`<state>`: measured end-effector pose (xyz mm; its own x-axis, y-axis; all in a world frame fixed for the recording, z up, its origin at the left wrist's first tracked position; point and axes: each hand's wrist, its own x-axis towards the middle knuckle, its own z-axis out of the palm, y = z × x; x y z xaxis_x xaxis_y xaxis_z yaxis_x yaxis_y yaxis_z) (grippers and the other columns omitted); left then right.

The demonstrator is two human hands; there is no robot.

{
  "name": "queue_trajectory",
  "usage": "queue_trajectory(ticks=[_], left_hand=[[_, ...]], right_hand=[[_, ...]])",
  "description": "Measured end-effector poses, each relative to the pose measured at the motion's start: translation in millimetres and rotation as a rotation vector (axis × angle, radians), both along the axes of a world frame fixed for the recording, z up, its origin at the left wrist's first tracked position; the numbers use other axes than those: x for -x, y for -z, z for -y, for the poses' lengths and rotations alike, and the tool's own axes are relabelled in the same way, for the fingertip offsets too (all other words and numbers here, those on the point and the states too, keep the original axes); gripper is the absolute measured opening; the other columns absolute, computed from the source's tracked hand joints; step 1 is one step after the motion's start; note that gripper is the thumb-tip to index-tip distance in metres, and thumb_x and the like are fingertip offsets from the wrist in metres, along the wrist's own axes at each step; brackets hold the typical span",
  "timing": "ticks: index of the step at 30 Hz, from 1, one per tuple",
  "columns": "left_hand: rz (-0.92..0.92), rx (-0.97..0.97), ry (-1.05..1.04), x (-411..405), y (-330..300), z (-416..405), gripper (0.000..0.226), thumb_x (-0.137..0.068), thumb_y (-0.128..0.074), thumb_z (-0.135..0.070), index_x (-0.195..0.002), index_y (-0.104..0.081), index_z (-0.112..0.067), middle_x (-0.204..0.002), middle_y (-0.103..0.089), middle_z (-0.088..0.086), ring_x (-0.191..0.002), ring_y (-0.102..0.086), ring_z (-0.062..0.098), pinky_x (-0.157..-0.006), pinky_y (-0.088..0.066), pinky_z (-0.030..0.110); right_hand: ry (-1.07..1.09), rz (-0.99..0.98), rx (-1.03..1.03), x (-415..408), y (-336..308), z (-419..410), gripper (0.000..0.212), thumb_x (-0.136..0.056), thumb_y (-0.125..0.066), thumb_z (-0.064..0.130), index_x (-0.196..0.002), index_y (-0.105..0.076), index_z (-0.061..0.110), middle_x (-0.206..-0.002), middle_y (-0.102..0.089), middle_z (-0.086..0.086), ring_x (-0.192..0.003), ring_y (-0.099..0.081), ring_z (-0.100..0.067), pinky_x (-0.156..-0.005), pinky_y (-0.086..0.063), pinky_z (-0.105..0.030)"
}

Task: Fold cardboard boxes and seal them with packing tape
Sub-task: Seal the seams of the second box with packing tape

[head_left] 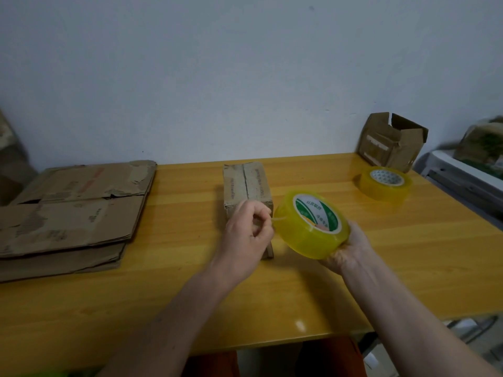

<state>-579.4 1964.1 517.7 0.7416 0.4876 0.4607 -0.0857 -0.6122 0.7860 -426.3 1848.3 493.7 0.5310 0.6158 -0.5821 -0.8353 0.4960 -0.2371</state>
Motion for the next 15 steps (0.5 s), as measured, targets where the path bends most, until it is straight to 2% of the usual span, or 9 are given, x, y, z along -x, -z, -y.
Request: queue_trajectory(ticks=[1,2,4,5,7,9,11,13,15], left_hand=[[0.006,0.029,0.006,0.9,1.3,1.2,0.019,-0.093,-0.054,-0.001,-0.086,-0.052,-0.018,-0.088,-0.058,-0.001,-0.066,-0.053,0.011,-0.061,-0.05,0.027],[0.004,0.038,0.004,1.7,2.9,2.0,0.017,-0.093,-0.054,-0.001,-0.087,-0.052,-0.017,-0.079,-0.057,-0.004,-0.059,-0.051,0.009,-0.059,-0.049,0.031],[0.004,0.018,-0.015,2.5,5.2,4.0,0.015,-0.093,-0.054,0.0,-0.089,-0.05,-0.014,-0.066,-0.05,-0.005,-0.05,-0.045,0.007,-0.052,-0.045,0.029],[0.012,0.026,-0.021,2.1,6.2,4.3,0.017,-0.092,-0.054,0.001,-0.09,-0.049,-0.015,-0.067,-0.05,-0.002,-0.051,-0.045,0.008,-0.053,-0.046,0.029],[0.026,0.11,-0.014,0.2,7.4,3.3,0.024,-0.091,-0.055,0.002,-0.092,-0.049,-0.021,-0.08,-0.055,0.003,-0.066,-0.053,0.013,-0.064,-0.052,0.033],[0.038,0.23,-0.012,-0.3,8.0,5.0,0.028,-0.09,-0.058,0.005,-0.09,-0.055,-0.023,-0.088,-0.059,0.004,-0.076,-0.057,0.012,-0.073,-0.054,0.035],[0.043,0.318,-0.021,1.2,8.2,8.9,0.026,-0.087,-0.06,0.008,-0.083,-0.061,-0.018,-0.088,-0.064,0.006,-0.075,-0.06,0.011,-0.073,-0.055,0.032],[0.027,0.384,-0.045,3.9,8.6,12.2,0.025,-0.086,-0.059,0.01,-0.078,-0.062,-0.014,-0.081,-0.064,0.005,-0.07,-0.06,0.011,-0.068,-0.053,0.027],[-0.02,0.484,-0.064,6.7,8.6,12.1,0.023,-0.089,-0.055,0.008,-0.078,-0.061,-0.012,-0.071,-0.061,0.002,-0.062,-0.058,0.011,-0.061,-0.051,0.029]], right_hand=[[-0.012,0.011,-0.01,1.5,-1.2,0.1,0.039,-0.085,-0.045,0.007,-0.119,-0.064,0.006,-0.126,-0.06,-0.006,-0.108,-0.06,-0.011,-0.083,-0.053,-0.021],[-0.031,0.032,-0.032,3.2,-2.8,-0.1,0.038,-0.087,-0.045,0.011,-0.12,-0.063,0.005,-0.12,-0.062,-0.006,-0.099,-0.065,-0.013,-0.075,-0.056,-0.02],[-0.065,0.073,-0.048,9.4,-8.0,0.2,0.039,-0.092,-0.045,0.021,-0.124,-0.06,0.005,-0.107,-0.063,-0.01,-0.063,-0.062,-0.016,-0.04,-0.05,-0.019],[-0.071,0.087,-0.042,12.3,-10.6,0.2,0.042,-0.091,-0.047,0.024,-0.127,-0.058,0.006,-0.108,-0.063,-0.012,-0.057,-0.058,-0.017,-0.033,-0.045,-0.019],[-0.052,0.099,-0.022,15.2,-13.0,-0.4,0.045,-0.087,-0.052,0.026,-0.129,-0.058,0.009,-0.116,-0.064,-0.012,-0.063,-0.056,-0.016,-0.032,-0.043,-0.019],[-0.039,0.106,-0.012,16.0,-14.4,-0.3,0.043,-0.086,-0.055,0.03,-0.122,-0.061,0.006,-0.103,-0.068,-0.015,-0.064,-0.052,-0.012,-0.034,-0.044,-0.017],[-0.039,0.14,-0.01,17.1,-17.5,0.7,0.038,-0.086,-0.059,0.037,-0.111,-0.062,0.008,-0.077,-0.065,-0.009,-0.052,-0.045,-0.007,-0.035,-0.044,-0.015],[-0.064,0.235,-0.008,16.9,-18.8,3.3,0.041,-0.082,-0.066,0.045,-0.107,-0.062,0.012,-0.065,-0.054,-0.001,-0.044,-0.043,-0.007,-0.037,-0.044,-0.016],[-0.12,0.398,-0.007,16.9,-20.5,7.1,0.045,-0.076,-0.072,0.049,-0.102,-0.061,0.013,-0.055,-0.047,0.001,-0.044,-0.041,-0.008,-0.041,-0.043,-0.018]])
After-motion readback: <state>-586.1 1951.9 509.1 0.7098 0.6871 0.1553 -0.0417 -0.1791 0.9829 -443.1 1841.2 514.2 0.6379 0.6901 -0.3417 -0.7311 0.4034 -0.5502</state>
